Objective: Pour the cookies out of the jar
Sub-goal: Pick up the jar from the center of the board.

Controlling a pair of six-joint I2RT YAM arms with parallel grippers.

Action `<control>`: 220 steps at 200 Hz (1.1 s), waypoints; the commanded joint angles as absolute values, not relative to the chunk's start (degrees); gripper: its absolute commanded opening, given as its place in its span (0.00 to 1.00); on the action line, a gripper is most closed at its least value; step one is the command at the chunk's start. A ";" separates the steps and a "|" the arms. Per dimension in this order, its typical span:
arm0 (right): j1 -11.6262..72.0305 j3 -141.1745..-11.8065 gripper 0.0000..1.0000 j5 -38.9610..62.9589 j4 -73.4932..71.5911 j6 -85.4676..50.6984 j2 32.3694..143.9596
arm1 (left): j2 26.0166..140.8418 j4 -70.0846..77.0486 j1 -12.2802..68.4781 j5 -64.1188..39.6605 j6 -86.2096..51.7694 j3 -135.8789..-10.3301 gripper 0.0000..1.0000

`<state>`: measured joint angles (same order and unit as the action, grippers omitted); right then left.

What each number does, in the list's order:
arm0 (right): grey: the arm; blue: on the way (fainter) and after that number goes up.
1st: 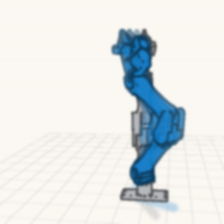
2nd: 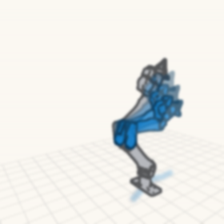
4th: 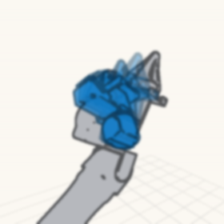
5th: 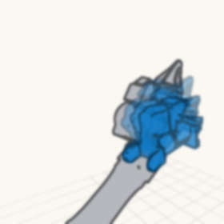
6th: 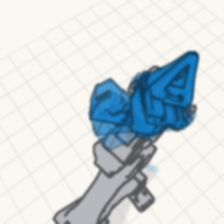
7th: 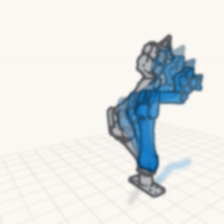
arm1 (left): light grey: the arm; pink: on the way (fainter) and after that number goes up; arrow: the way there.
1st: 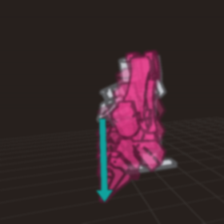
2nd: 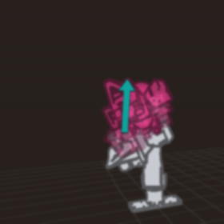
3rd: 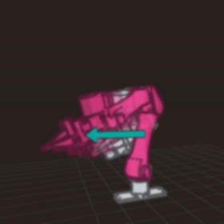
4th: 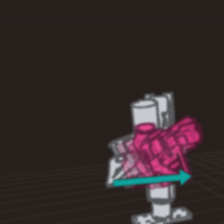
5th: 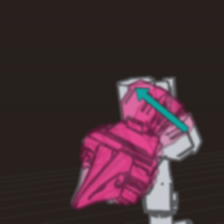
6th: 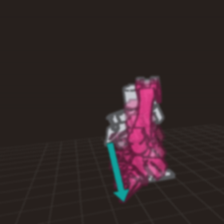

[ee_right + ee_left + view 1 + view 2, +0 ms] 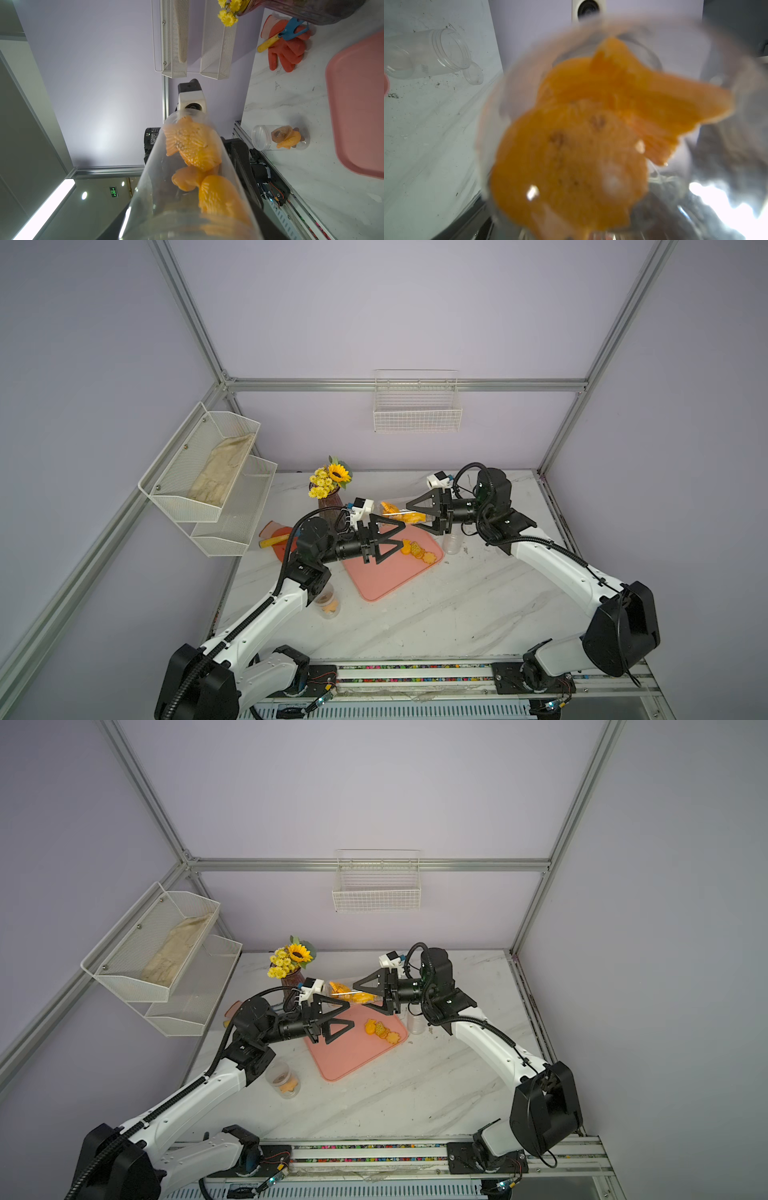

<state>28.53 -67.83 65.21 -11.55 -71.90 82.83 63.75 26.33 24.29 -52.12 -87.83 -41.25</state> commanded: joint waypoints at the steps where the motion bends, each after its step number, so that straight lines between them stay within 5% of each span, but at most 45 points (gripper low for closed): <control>1: 28.87 -67.55 0.64 66.96 -10.56 -69.90 80.46 | 63.68 29.51 23.31 -53.90 -88.28 -44.14 1.00; 145: 31.99 -64.56 0.64 68.29 -6.51 -64.63 81.90 | 63.85 36.29 21.93 -54.19 -93.50 -45.69 1.00; 186: 32.00 -64.33 0.63 66.74 -5.19 -63.10 82.15 | 62.23 36.36 21.97 -54.22 -94.22 -44.07 0.94; 220: 32.04 -64.45 0.63 65.74 -4.29 -62.67 82.00 | 61.13 36.47 21.86 -53.91 -94.56 -42.87 0.77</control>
